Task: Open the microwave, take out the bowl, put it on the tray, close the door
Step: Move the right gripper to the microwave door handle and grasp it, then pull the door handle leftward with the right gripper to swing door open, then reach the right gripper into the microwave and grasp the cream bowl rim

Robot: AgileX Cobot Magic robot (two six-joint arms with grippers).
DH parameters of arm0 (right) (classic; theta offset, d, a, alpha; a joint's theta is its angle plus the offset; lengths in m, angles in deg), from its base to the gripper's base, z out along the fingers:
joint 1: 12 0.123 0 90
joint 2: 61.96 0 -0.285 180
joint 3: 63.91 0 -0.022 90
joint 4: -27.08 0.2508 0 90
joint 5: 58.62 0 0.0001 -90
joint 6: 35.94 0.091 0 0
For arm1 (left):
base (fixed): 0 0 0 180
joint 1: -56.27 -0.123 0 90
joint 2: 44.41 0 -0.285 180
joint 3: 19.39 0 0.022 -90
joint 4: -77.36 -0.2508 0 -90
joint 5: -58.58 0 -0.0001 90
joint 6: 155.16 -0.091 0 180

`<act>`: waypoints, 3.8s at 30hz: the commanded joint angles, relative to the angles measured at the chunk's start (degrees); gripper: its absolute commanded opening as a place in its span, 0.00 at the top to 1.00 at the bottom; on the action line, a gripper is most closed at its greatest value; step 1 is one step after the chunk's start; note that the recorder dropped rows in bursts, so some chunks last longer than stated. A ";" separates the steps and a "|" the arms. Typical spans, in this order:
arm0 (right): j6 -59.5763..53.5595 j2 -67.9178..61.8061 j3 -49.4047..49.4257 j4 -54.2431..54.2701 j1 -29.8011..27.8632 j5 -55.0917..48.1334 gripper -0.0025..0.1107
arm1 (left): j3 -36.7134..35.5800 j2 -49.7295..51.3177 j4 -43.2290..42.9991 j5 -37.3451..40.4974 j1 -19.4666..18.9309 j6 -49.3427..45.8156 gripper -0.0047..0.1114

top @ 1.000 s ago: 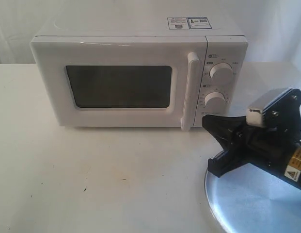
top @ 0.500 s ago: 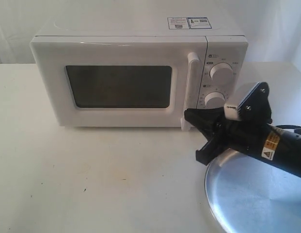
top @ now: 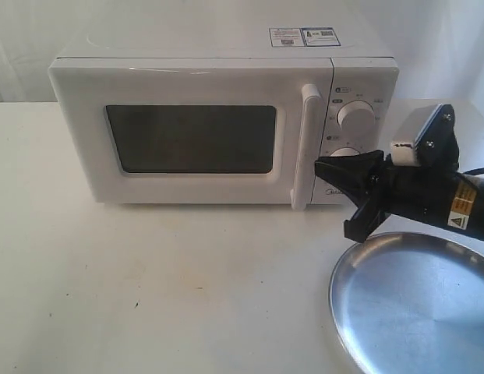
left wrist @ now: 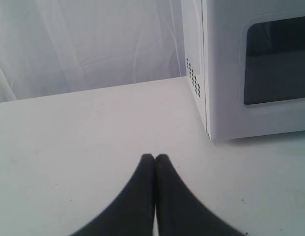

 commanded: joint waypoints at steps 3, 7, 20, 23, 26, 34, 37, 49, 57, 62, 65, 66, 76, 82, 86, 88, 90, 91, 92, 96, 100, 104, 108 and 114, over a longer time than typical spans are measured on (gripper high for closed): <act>2.35 -1.04 -3.50 -1.70 -0.63 -5.18 0.98 | 0.16 -0.12 0.35 0.05 0.12 0.00 0.96; 2.39 -1.40 -3.62 2.00 -0.63 -6.91 0.98 | 0.16 -0.12 0.35 0.05 0.12 0.00 0.96; 0.37 -5.59 -5.66 0.82 -0.63 -5.36 0.54 | 0.16 -0.12 0.35 0.05 0.12 0.00 0.96; 0.37 -6.03 -6.42 -1.13 -0.63 -3.23 0.55 | 0.16 -0.12 0.35 0.05 0.12 0.00 0.96; 0.23 -6.03 -6.96 -0.55 -0.63 -2.00 0.55 | 0.16 -0.12 0.35 0.05 0.12 0.00 0.96; 1.29 -6.03 -9.07 -2.30 -0.63 -2.04 0.56 | 0.16 -0.12 0.35 0.05 0.12 0.00 0.96; 4.94 -6.03 -10.96 -5.71 -0.63 -2.04 0.56 | 0.16 -0.12 0.35 0.05 0.12 0.00 0.96; 3.82 -13.96 -18.13 -4.93 3.35 -2.09 0.98 | 0.16 -0.12 0.35 0.05 0.12 0.00 0.96; 3.82 -13.48 -18.13 -8.17 3.23 7.81 0.98 | 0.16 -0.12 0.35 0.05 0.12 0.00 0.96; 4.03 -12.45 -18.13 -11.17 3.13 7.81 0.98 | 0.16 -0.12 0.35 0.05 0.12 0.00 0.96; 6.33 -11.89 -18.13 -18.79 3.44 7.81 0.98 | 0.16 -0.12 0.35 0.05 0.12 0.00 0.96; 7.21 -11.55 -18.13 -20.35 4.01 7.81 0.98 | 0.16 -0.12 0.35 0.05 0.12 0.00 0.96; 9.75 -3.53 -15.73 -31.44 5.94 7.81 0.98 | 0.16 -0.12 0.35 0.05 0.12 0.00 0.96; 13.95 3.70 -11.68 -34.00 4.95 7.81 0.98 | 0.16 -0.12 0.35 0.05 0.12 0.00 0.96; 19.92 9.34 -8.97 -36.82 4.81 5.29 0.98 | 0.16 -0.12 0.35 0.05 0.12 0.00 0.96; 23.84 12.69 -7.40 -37.58 4.81 0.58 0.98 | 0.16 -0.12 0.35 0.05 0.12 0.00 0.96; 27.74 15.43 -6.41 -37.69 4.81 -2.46 0.98 | 0.16 -0.12 0.35 0.05 0.12 0.00 0.96; 31.84 17.46 -5.78 -37.81 4.81 -3.88 0.98 | 0.16 -0.12 0.35 0.05 0.12 0.00 0.96; 34.23 18.89 -5.49 -37.81 4.81 -4.37 0.98 | 0.16 -0.12 0.35 0.05 0.12 0.00 0.96; 41.69 24.66 -4.74 -37.81 4.81 -4.03 0.98 | 0.16 -0.12 0.35 0.05 0.12 0.00 0.96; 50.36 30.25 -4.31 -37.81 4.81 -6.02 0.98 | 0.16 -0.12 0.35 0.05 0.12 0.00 0.96; 52.71 32.19 -2.63 -37.81 4.95 -20.16 0.98 | 0.16 -0.12 0.35 0.05 0.12 0.00 0.96; 51.65 28.05 -1.68 -30.47 4.95 -26.91 0.98 | 0.16 -0.12 0.35 0.05 0.12 0.00 0.96; 32.51 18.02 -1.68 -17.20 8.39 -8.51 0.98 | 0.16 -0.12 0.35 0.05 0.12 0.00 0.96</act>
